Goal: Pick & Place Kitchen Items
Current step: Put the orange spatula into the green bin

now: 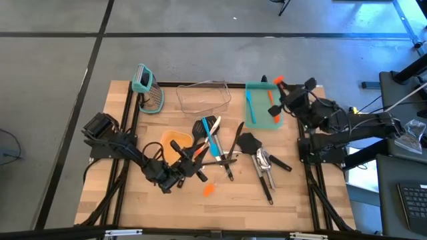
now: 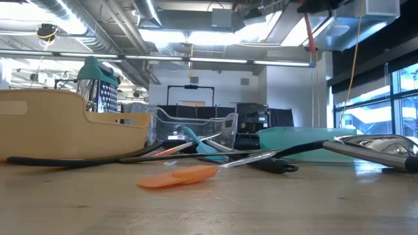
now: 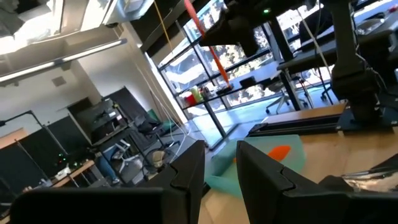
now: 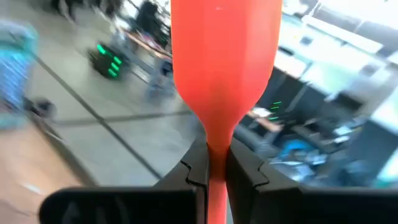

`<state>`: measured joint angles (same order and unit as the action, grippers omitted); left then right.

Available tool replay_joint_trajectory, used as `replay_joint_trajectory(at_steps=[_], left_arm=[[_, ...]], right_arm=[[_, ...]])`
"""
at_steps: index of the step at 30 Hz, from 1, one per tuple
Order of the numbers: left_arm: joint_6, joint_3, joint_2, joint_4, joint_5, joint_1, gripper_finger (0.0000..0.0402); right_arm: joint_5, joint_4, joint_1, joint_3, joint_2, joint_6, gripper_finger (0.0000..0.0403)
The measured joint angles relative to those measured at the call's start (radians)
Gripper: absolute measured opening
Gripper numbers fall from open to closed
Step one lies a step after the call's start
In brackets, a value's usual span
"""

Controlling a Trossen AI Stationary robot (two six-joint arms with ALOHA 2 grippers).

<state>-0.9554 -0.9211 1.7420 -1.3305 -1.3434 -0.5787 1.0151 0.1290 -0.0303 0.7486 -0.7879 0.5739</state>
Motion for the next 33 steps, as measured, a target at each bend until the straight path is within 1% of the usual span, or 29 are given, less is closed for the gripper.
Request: replay_joint_trajectory(at_steps=[2, 6, 9, 14, 17, 21, 26, 29, 33], left_arm=[[0.0, 0.0, 0.0, 0.004, -0.002, 0.0, 0.0088], [0.002, 0.0, 0.0, 0.026, -0.019, 0.006, 0.0088], [0.009, 0.001, 0.0, 0.041, -0.033, 0.012, 0.0088], [0.055, 0.001, 0.001, 0.089, -0.037, 0.013, 0.0088], [0.084, 0.001, 0.001, 0.128, -0.05, 0.019, 0.0088], [0.123, 0.001, 0.001, 0.168, -0.054, 0.036, 0.0088], [0.206, 0.001, 0.001, 0.254, -0.054, 0.062, 0.0088], [0.269, 0.001, 0.001, 0.317, -0.053, 0.079, 0.0088], [0.347, 0.001, 0.001, 0.383, -0.053, 0.092, 0.0088]], right_arm=[[-0.028, -0.02, 0.046, 0.0, 0.0, 0.089, 0.0026], [-0.199, -0.185, 0.145, 0.0, -0.013, 0.233, 0.0026], [-0.29, -0.323, 0.226, 0.0, -0.054, 0.298, 0.0026], [-0.346, -0.56, 0.347, 0.0, -0.154, 0.33, 0.0026], [-0.369, -0.67, 0.389, 0.0, -0.221, 0.358, 0.0026], [-0.373, -0.742, 0.397, 0.0, -0.295, 0.438, 0.0026], [-0.371, -0.78, 0.365, 0.0, -0.351, 0.53, 0.0026], [-0.319, -0.778, 0.339, 0.0, -0.37, 0.57, 0.0026], [-0.207, -0.778, 0.316, 0.0, -0.387, 0.628, 0.0026]])
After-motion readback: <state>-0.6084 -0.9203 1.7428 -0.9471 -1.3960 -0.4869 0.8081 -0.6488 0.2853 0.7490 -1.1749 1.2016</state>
